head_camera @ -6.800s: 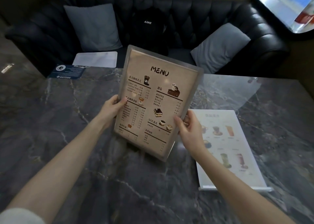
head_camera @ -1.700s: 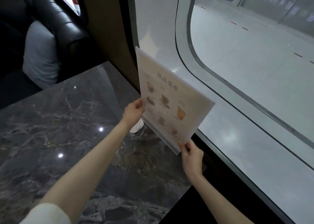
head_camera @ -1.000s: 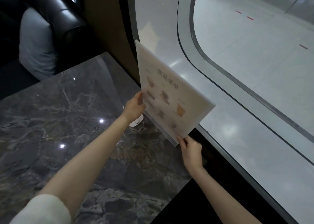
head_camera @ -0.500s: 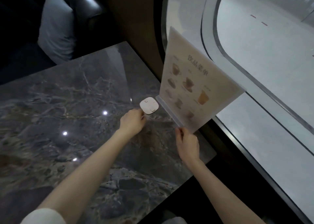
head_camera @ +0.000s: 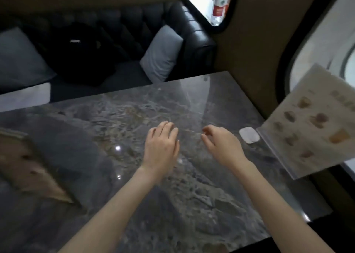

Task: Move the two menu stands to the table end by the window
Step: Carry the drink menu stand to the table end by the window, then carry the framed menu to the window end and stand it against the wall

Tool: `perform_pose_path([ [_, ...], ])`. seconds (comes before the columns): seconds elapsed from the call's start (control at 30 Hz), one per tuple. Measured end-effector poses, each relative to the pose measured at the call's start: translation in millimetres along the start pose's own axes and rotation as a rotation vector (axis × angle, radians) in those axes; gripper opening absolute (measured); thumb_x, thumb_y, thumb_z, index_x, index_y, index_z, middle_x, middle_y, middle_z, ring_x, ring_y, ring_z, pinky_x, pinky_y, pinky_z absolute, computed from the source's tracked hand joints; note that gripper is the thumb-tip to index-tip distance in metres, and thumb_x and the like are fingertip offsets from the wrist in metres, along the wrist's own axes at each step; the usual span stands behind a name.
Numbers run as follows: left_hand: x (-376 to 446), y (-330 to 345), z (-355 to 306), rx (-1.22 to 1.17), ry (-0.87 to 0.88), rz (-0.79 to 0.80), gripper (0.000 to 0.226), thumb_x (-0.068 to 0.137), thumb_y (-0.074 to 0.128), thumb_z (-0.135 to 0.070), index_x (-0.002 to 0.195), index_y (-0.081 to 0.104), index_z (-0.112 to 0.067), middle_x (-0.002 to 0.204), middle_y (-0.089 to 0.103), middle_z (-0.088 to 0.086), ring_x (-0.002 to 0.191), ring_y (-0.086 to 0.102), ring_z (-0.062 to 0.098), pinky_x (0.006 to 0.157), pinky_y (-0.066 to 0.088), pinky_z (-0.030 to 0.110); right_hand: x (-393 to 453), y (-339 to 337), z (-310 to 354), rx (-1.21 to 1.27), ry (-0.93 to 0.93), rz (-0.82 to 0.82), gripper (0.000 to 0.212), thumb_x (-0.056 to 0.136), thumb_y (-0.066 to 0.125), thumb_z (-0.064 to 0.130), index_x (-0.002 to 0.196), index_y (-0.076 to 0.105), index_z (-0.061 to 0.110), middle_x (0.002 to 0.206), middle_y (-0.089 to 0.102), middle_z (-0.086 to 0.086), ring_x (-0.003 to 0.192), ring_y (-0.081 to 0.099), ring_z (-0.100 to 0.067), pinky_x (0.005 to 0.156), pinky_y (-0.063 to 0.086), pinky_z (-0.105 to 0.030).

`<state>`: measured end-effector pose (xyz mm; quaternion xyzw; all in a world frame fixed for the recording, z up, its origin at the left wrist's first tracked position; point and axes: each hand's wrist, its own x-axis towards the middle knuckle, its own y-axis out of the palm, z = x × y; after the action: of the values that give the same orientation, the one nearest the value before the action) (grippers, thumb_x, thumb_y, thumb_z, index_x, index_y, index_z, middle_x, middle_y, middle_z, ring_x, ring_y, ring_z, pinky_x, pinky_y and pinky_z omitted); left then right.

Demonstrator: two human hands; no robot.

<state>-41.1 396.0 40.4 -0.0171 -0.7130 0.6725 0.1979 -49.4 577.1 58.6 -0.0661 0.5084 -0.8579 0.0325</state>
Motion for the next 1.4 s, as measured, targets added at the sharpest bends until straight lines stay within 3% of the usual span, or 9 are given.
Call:
perform_pose_path([
  [0.23, -104.4, -28.8, 114.9, 0.101, -0.099, -0.237, 0.042, 0.081, 0.053, -0.019, 0.122, 0.058, -0.010, 0.139, 0.051, 0.012, 0.132, 0.036, 0.024, 0.105, 0.028, 0.044, -8.5, 64.6, 126.8, 0.132, -0.239, 0.045, 0.037, 0.091, 0.051, 0.027, 0.125, 0.051, 0.013, 0.123, 0.060, -0.006, 0.118, 0.050, -0.022, 0.090, 0.044, -0.037],
  [0.4, -160.7, -42.9, 192.2, 0.186, -0.390, -0.339, 0.065, 0.085, 0.047, -0.033, 0.143, 0.024, -0.015, 0.157, 0.005, 0.009, 0.147, 0.001, 0.020, 0.114, 0.010, 0.044, -14.3, 119.9, 202.9, 0.188, -0.358, 0.118, 0.047, 0.089, 0.053, 0.028, 0.132, 0.044, 0.013, 0.130, 0.056, -0.006, 0.126, 0.043, -0.019, 0.096, 0.040, -0.030],
  [0.53, -191.4, -48.7, 249.2, 0.118, -0.589, -0.279, 0.069, 0.087, 0.044, -0.038, 0.143, 0.021, -0.006, 0.152, 0.017, 0.017, 0.140, 0.016, 0.029, 0.113, 0.012, 0.047, -15.1, 151.1, 248.8, 0.244, -0.374, 0.194, 0.056, 0.086, 0.057, 0.035, 0.136, 0.039, 0.018, 0.132, 0.053, -0.003, 0.126, 0.043, -0.017, 0.095, 0.041, -0.030],
  [0.77, -208.7, -36.4, 326.2, -0.285, -0.951, -0.066, 0.077, 0.093, 0.034, -0.051, 0.149, 0.000, -0.011, 0.160, -0.008, 0.007, 0.147, -0.008, 0.023, 0.117, -0.006, 0.044, -15.0, 191.7, 285.6, 0.568, -0.176, 0.390, 0.048, 0.078, 0.070, 0.024, 0.121, 0.050, 0.023, 0.113, 0.064, 0.009, 0.105, 0.059, -0.010, 0.089, 0.050, -0.031],
  [0.9, -192.9, -31.6, 358.0, -0.901, -1.151, -0.104, 0.067, 0.093, 0.029, -0.055, 0.147, 0.022, -0.016, 0.154, 0.028, 0.004, 0.143, 0.024, 0.021, 0.118, 0.020, 0.037, -17.2, 202.8, 291.6, 0.671, -0.104, 0.422, 0.027, 0.083, 0.065, 0.016, 0.108, 0.058, 0.023, 0.093, 0.063, 0.021, 0.088, 0.062, -0.001, 0.076, 0.051, -0.015],
  [1.0, -188.6, -33.2, 361.4, -1.228, -1.102, -0.152, 0.044, 0.100, 0.018, -0.042, 0.111, 0.055, -0.022, 0.097, 0.060, -0.013, 0.085, 0.056, -0.008, 0.070, 0.047, 0.000, -17.7, 204.6, 292.4, 0.693, -0.065, 0.396, 0.018, 0.086, 0.060, 0.020, 0.104, 0.063, 0.020, 0.089, 0.065, 0.020, 0.083, 0.061, 0.005, 0.071, 0.049, -0.010],
  [1.1, -188.0, -22.3, 370.9, -1.334, -1.109, -0.223, 0.046, 0.097, 0.030, -0.047, 0.089, 0.069, -0.023, 0.086, 0.072, -0.009, 0.080, 0.068, 0.004, 0.068, 0.054, 0.018, -17.5, 202.3, 292.1, 0.679, -0.074, 0.425, 0.021, 0.087, 0.059, 0.021, 0.106, 0.066, 0.015, 0.092, 0.066, 0.014, 0.085, 0.062, 0.001, 0.076, 0.051, -0.017],
  [1.23, -191.2, -13.0, 378.0, -1.425, -1.156, -0.269, 0.063, 0.082, 0.048, -0.062, 0.104, 0.069, -0.007, 0.105, 0.071, 0.013, 0.094, 0.068, 0.023, 0.063, 0.056, 0.020, -18.7, 201.1, 290.0, 0.740, -0.070, 0.465, 0.017, 0.089, 0.055, 0.027, 0.103, 0.065, 0.025, 0.096, 0.067, 0.019, 0.089, 0.065, 0.001, 0.082, 0.055, -0.026],
  [1.4, -187.1, -7.4, 383.3, -1.499, -1.102, -0.272, 0.060, 0.067, 0.053, -0.069, 0.092, 0.073, -0.018, 0.099, 0.072, 0.008, 0.087, 0.071, 0.017, 0.070, 0.056, 0.028, -20.5, 205.6, 292.0, 0.866, -0.037, 0.432, 0.039, 0.076, 0.041, 0.067, 0.093, 0.064, 0.040, 0.090, 0.073, 0.021, 0.096, 0.067, -0.006, 0.081, 0.056, -0.028],
])
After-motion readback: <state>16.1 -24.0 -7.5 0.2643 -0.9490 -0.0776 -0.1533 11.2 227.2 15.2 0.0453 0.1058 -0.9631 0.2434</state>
